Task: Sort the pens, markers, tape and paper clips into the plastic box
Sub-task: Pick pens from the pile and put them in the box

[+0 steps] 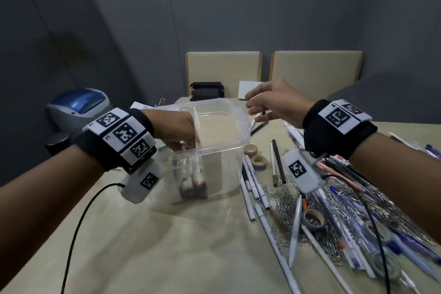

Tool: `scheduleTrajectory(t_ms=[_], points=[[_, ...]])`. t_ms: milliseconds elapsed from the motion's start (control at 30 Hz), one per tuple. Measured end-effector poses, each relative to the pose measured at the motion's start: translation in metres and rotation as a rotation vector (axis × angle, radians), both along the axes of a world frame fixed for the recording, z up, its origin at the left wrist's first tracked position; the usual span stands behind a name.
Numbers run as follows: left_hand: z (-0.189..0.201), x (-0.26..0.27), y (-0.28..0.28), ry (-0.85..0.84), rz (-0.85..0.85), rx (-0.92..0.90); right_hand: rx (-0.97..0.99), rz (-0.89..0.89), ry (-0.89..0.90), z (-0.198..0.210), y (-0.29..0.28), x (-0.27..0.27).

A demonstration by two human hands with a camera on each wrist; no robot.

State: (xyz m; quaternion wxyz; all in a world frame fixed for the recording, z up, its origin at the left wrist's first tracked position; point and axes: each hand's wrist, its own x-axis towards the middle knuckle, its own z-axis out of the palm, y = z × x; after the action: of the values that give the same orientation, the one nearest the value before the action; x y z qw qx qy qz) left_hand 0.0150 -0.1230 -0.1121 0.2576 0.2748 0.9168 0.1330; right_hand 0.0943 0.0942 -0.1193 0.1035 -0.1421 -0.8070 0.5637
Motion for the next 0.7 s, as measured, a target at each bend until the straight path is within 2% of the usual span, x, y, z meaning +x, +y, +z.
scheduleTrajectory(t_ms=[100, 300, 400, 500, 600, 633, 700], points=[[-0.003, -0.010, -0.003, 0.023, 0.032, 0.089, 0.019, 0.021, -0.018, -0.003, 0.001, 0.002], [-0.008, -0.010, -0.010, 0.024, -0.086, -0.122, 0.057, 0.011, -0.068, -0.007, 0.005, 0.007], [0.004, -0.004, -0.007, 0.069, -0.056, -0.030, 0.113, -0.028, -0.148, -0.014, 0.010, 0.010], [0.020, 0.007, -0.001, 0.288, -0.077, 0.026, 0.258, 0.022, -0.355, -0.034, 0.008, 0.012], [0.028, 0.031, 0.014, 0.519, -0.132, 0.164, 0.407, 0.064, -0.512, -0.064, -0.002, 0.012], [0.027, 0.043, 0.020, 0.516, -0.170, 0.219, 0.445, 0.074, -0.534, -0.074, -0.008, 0.011], [0.019, 0.069, 0.032, 0.407, -0.257, 0.299, 0.575, 0.082, -0.557, -0.089, -0.020, 0.010]])
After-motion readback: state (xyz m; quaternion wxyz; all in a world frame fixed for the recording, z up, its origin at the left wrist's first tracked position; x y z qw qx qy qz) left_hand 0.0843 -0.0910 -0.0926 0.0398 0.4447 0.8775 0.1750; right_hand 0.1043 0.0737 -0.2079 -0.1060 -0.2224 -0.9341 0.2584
